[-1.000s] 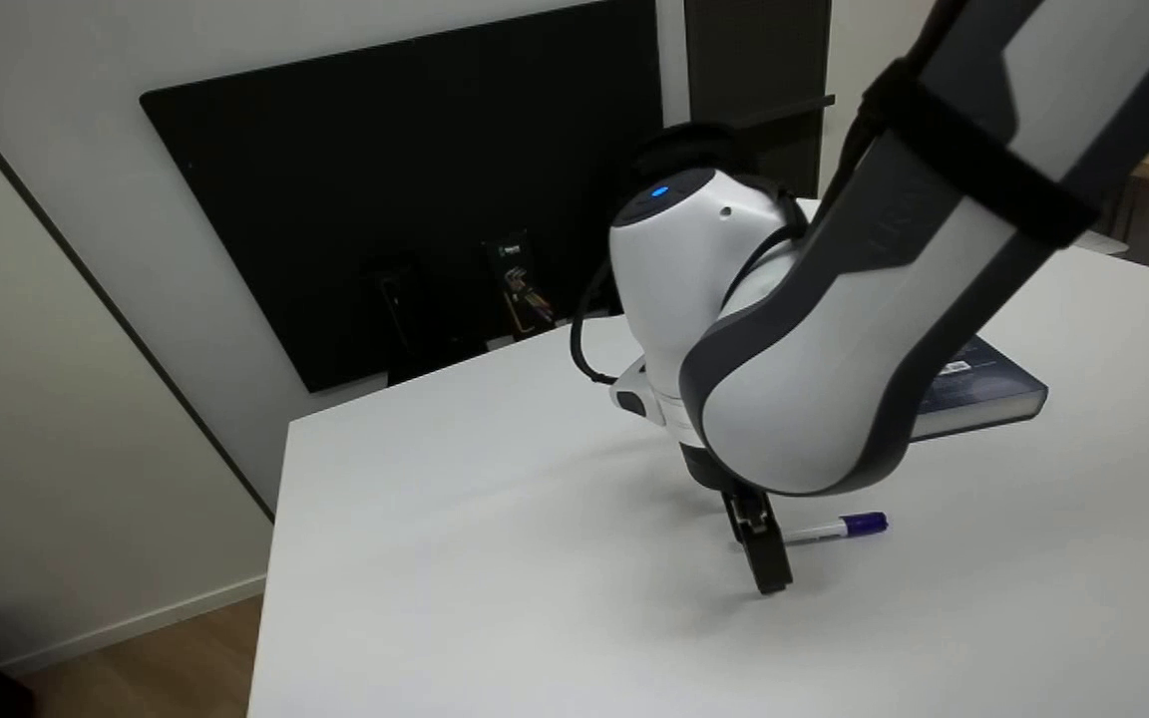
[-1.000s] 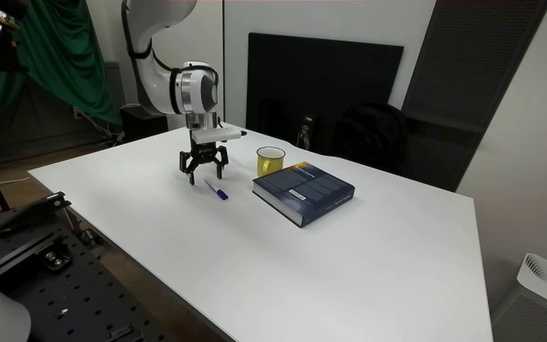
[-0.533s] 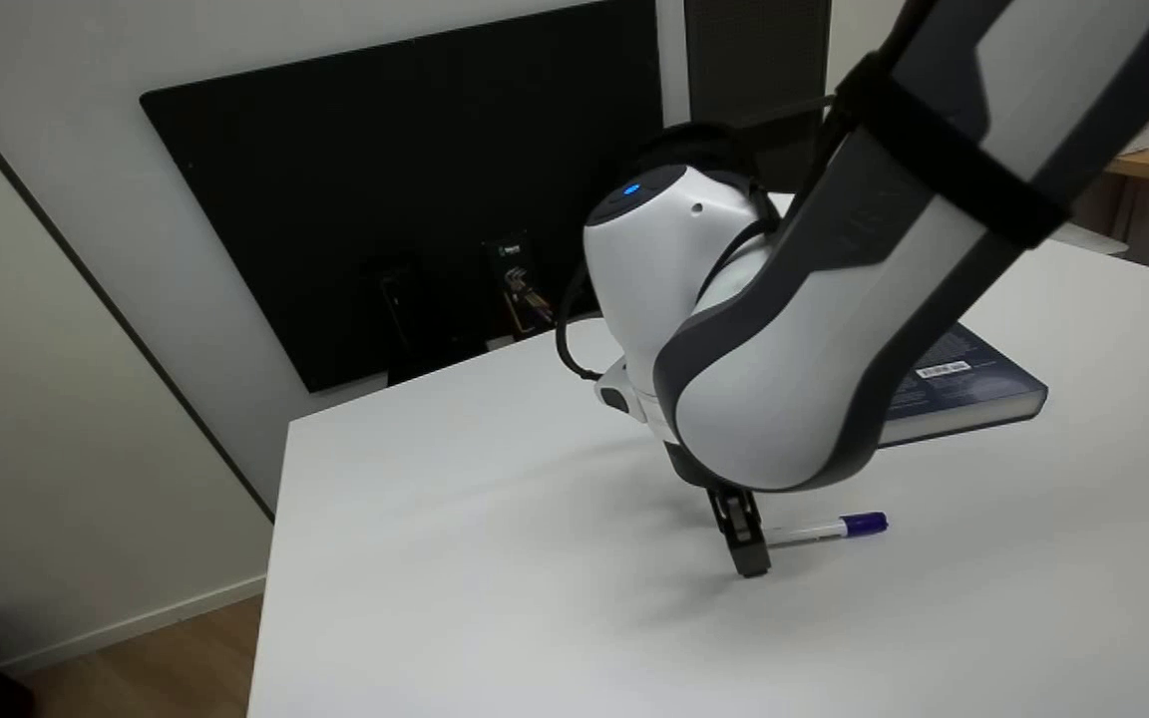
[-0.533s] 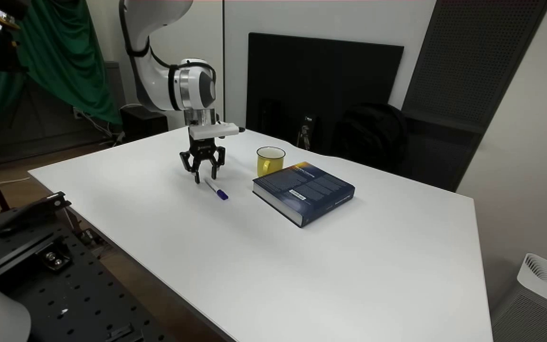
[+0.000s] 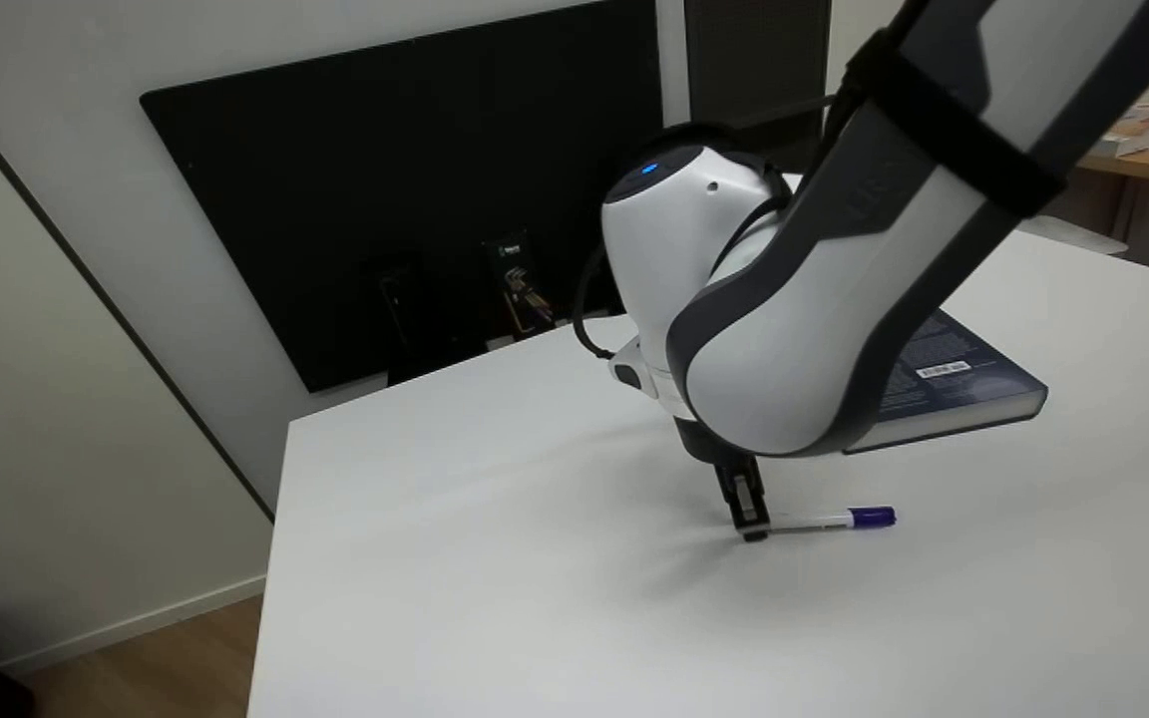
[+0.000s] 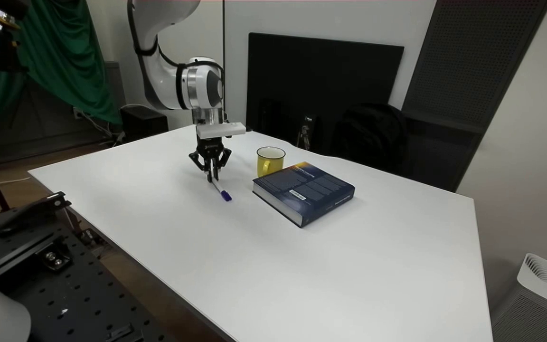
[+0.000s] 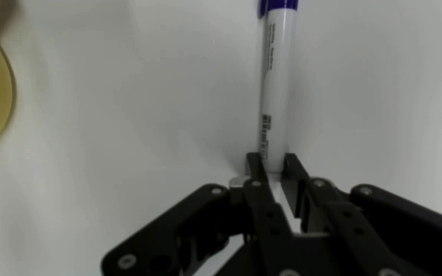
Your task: Put the marker in the mug
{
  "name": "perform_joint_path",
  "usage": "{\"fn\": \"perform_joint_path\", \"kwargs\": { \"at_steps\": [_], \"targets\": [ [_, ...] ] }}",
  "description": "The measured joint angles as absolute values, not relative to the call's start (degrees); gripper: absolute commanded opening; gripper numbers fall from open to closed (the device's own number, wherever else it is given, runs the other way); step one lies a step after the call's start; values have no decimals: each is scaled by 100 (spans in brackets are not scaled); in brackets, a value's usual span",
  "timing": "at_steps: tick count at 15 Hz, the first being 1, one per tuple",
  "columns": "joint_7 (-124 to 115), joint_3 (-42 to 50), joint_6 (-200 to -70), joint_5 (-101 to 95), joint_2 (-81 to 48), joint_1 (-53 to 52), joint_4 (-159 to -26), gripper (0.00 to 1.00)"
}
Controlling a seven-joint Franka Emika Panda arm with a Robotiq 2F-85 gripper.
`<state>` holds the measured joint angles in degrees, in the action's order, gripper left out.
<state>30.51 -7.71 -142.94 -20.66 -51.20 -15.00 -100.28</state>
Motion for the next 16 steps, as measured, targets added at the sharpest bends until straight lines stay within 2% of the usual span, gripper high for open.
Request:
{"fn": "perform_joint_path", "kwargs": {
  "at_steps": [9,16],
  "targets": [
    [3241,-899,-13561,-1901,-5004,-955,-9841,4],
    [3623,-992,-12762,-1906,-4717,-911,-9371,4]
  ]
}}
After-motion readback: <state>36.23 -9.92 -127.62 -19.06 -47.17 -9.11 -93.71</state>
